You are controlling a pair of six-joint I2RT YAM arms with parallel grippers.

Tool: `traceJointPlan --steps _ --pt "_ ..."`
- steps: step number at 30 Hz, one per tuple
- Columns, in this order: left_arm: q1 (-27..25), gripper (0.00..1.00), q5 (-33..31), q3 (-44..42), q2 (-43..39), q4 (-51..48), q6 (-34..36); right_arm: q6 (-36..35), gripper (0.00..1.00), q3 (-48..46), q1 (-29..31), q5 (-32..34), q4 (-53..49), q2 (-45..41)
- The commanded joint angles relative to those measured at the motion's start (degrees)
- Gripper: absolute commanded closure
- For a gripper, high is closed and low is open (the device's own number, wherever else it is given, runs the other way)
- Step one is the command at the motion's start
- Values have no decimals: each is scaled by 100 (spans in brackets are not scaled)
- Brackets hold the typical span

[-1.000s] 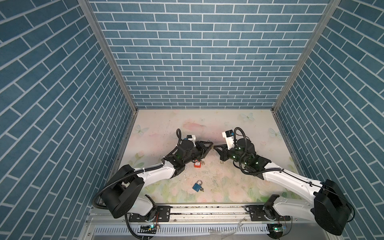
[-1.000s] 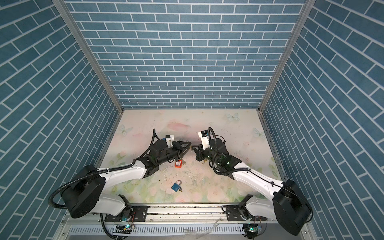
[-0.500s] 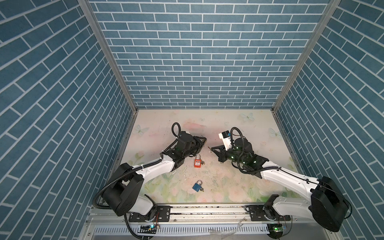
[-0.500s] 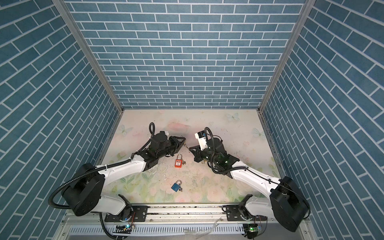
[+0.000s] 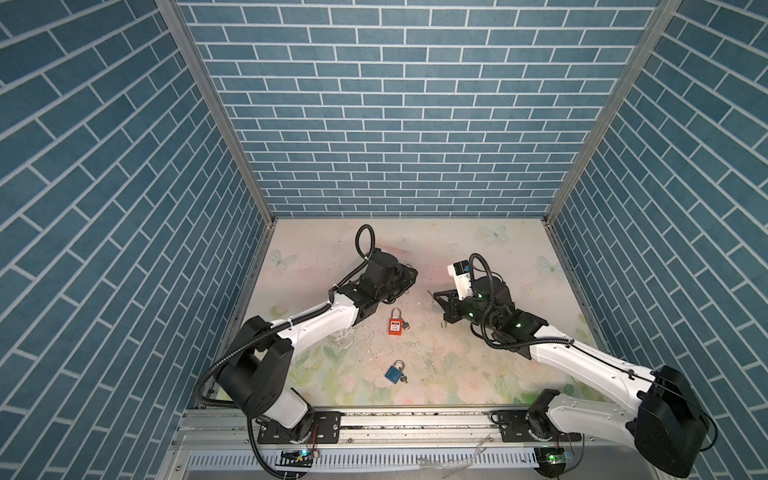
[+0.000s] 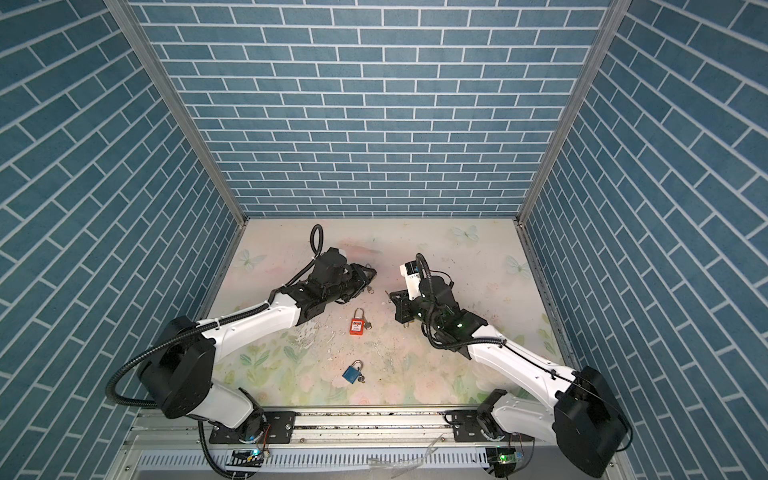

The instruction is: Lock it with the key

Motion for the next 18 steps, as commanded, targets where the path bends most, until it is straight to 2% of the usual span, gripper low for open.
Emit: traceJointPlan --steps 1,9,14,18 --pt "-227 100 -474 592 404 -874 1182 446 100 -216 -416 342 -373 -223" --pt "-677 100 -1221 1990 1710 -1973 2611 700 100 -516 -1184 -147 -211 -172" --pt "-845 100 -1601 2556 2346 -2313 2989 765 100 -589 -1375 -347 -64 -3" --pt "-858 100 -1671 2857 2752 -2378 3068 790 100 -618 -1446 -417 25 139"
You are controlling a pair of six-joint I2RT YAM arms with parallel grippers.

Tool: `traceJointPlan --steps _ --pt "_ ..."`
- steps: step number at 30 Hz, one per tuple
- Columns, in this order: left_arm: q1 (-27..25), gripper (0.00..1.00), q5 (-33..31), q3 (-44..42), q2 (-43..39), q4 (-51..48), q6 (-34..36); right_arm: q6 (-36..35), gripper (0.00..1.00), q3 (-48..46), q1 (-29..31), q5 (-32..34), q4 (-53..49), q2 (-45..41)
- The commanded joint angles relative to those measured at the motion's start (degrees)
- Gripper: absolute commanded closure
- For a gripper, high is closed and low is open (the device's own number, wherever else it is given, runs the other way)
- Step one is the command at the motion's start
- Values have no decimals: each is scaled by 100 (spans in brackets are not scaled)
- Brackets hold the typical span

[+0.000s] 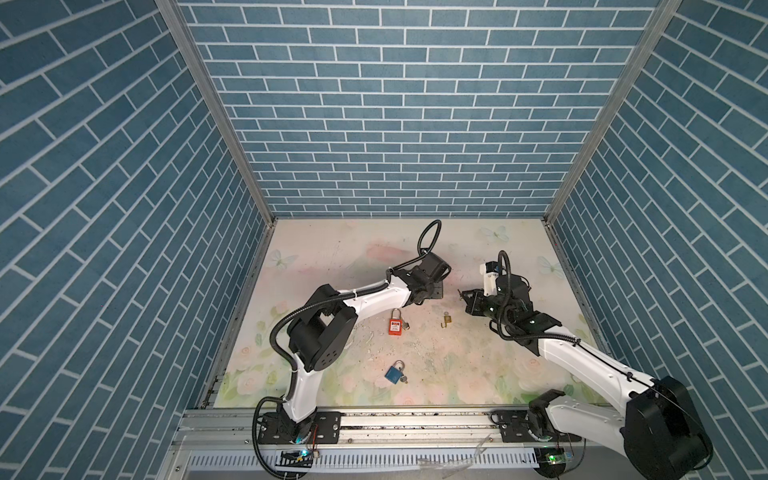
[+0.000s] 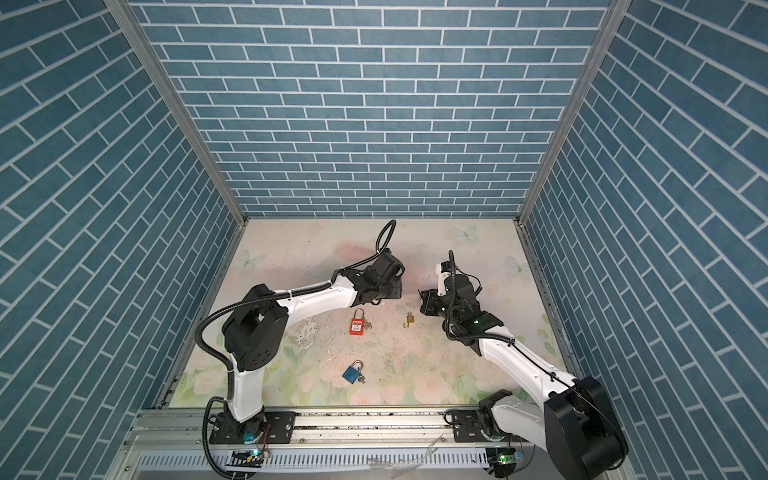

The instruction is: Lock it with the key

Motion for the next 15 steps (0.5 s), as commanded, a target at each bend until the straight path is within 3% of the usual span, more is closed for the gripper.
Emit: traceJointPlan --steps 1,15 --pt "-7 100 -395 344 267 -257 311 194 100 -84 -72 -177 159 122" --pt "-16 100 -296 1249 1223 -424 265 137 100 -77 -222 -276 207 361"
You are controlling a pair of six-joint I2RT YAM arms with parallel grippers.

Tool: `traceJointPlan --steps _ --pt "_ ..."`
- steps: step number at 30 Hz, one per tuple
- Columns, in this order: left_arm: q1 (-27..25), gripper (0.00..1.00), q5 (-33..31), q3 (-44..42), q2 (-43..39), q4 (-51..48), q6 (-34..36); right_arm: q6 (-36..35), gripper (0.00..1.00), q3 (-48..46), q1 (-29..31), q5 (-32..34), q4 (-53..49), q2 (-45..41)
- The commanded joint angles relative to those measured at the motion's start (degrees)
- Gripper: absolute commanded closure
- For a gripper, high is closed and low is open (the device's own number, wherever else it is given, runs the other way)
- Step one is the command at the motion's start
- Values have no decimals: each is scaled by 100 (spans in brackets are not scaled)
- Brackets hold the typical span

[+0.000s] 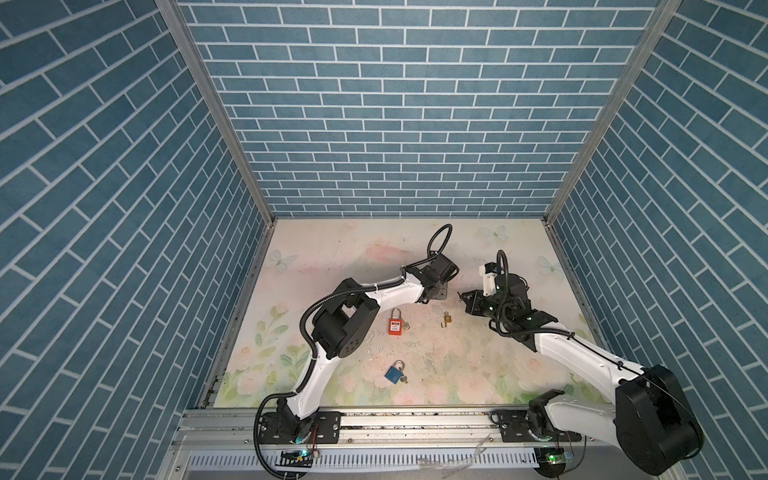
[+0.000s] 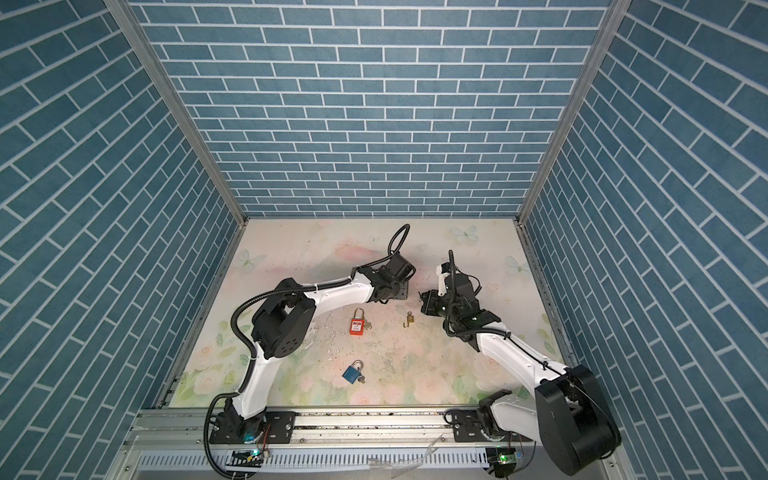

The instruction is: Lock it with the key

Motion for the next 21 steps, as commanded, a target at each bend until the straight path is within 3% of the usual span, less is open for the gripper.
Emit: traceJointPlan --steps 1,11,14,21 --pt "-5 100 -44 297 155 -120 -2 99 100 -73 -48 -66 116 59" --pt "-10 97 32 556 456 -230 -20 40 100 -85 -144 -113 101 86" --pt "-16 90 38 589 485 -255 -39 28 100 -86 -182 -138 87 92" --pt "-15 62 107 640 498 -295 -46 19 100 -78 -213 -159 83 89"
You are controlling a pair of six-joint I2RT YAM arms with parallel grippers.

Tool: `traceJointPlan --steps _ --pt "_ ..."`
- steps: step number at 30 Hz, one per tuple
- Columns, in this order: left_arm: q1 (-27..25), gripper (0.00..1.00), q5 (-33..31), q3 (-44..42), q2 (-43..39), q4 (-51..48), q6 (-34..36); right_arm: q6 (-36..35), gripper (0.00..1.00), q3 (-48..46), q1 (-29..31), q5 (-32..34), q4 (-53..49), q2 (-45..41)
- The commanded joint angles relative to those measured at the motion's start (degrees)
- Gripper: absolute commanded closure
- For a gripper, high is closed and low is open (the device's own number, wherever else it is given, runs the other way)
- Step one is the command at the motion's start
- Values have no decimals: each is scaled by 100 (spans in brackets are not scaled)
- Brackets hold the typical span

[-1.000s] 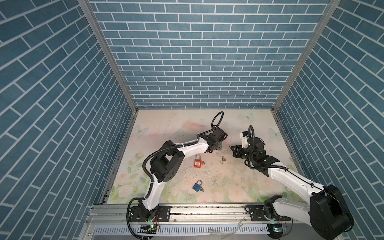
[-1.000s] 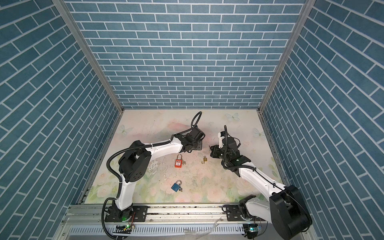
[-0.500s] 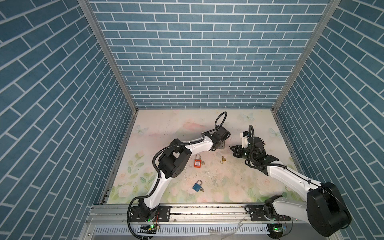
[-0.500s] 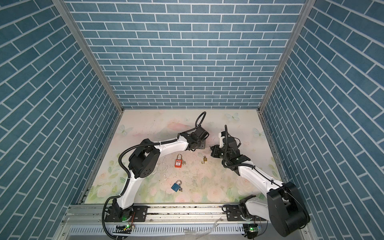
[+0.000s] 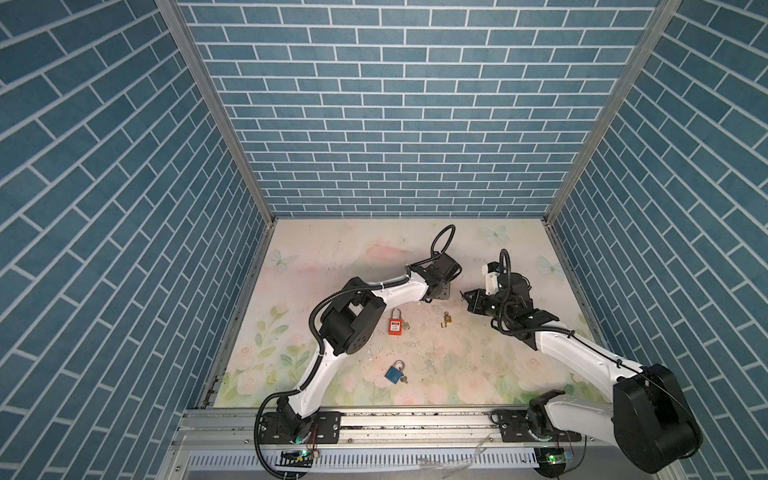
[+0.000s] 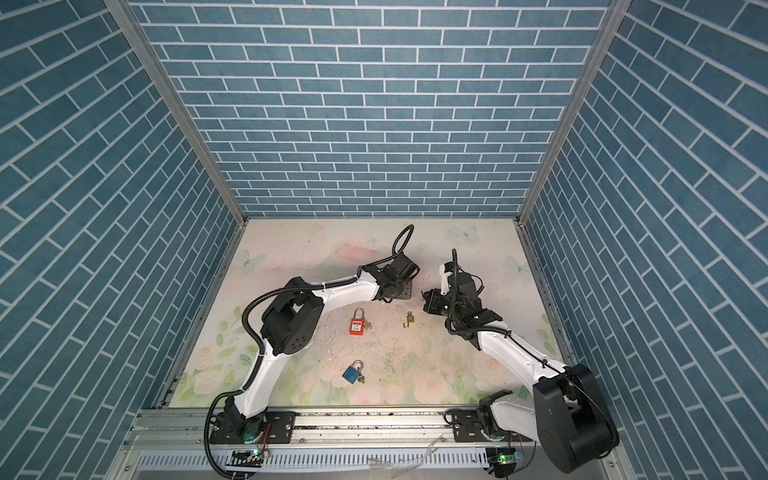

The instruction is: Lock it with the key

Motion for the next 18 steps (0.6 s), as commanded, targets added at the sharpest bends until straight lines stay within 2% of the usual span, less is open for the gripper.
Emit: traceJointPlan --steps 1,7,11,18 --pt "-8 60 -20 215 121 -100 -36 14 100 -83 -40 -63 66 35" --pt "-13 50 3 220 79 -96 17 13 100 -95 -56 -55 56 33" --pt "-13 48 -52 184 -47 -88 25 13 100 -84 -86 -31 26 30" --pt "104 45 -550 -240 -1102 173 272 -30 100 -22 -180 -55 8 66"
